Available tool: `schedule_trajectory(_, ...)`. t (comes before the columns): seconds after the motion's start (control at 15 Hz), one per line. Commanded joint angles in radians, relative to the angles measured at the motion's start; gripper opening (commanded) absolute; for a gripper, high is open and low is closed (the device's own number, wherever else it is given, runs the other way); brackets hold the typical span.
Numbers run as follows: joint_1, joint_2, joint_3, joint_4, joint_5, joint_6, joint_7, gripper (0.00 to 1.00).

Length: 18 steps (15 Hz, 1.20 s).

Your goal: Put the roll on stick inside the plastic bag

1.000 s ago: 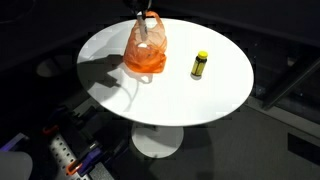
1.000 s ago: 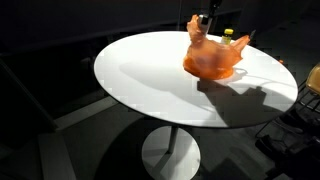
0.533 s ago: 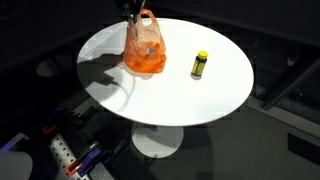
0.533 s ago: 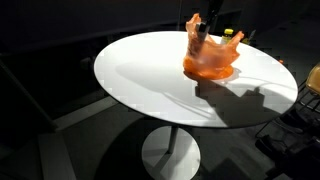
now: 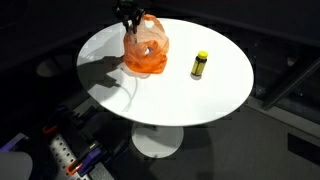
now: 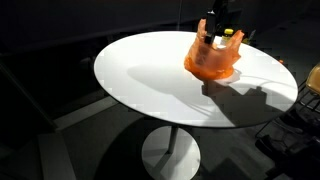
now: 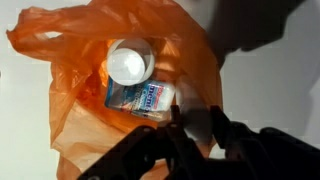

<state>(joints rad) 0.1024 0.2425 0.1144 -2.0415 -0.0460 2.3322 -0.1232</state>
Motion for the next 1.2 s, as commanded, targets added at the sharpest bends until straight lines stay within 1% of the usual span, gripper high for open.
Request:
schedule_trajectory(0.0,-0.002,-0.002,-0.009,-0.025,-0.039,0.052,-0.021,0.1)
schedule_trajectory(0.2,-0.003,0.004,-0.01,-0.034,-0.053,0.07,-0.023,0.11)
schedule_trajectory(0.53,-0.01,0.015,-0.011,-0.033,-0.043,0.064,-0.035,0.11)
schedule_trajectory(0.6,-0.011,0.016,-0.012,-0.032,-0.044,0.06,-0.037,0.29)
schedule_trajectory(0.67,-0.012,0.015,-0.013,-0.032,-0.044,0.058,-0.04,0.58)
schedule_trajectory(0.73,-0.014,0.013,-0.016,-0.031,-0.043,0.056,-0.042,0.6)
schedule_trajectory(0.87,-0.018,0.01,-0.02,-0.028,-0.041,0.048,-0.045,0.73)
schedule_trajectory(1.07,-0.023,-0.005,-0.025,-0.027,-0.043,0.03,-0.042,0.97)
schedule_trajectory(1.13,-0.025,-0.013,-0.026,-0.027,-0.04,0.02,-0.039,1.0)
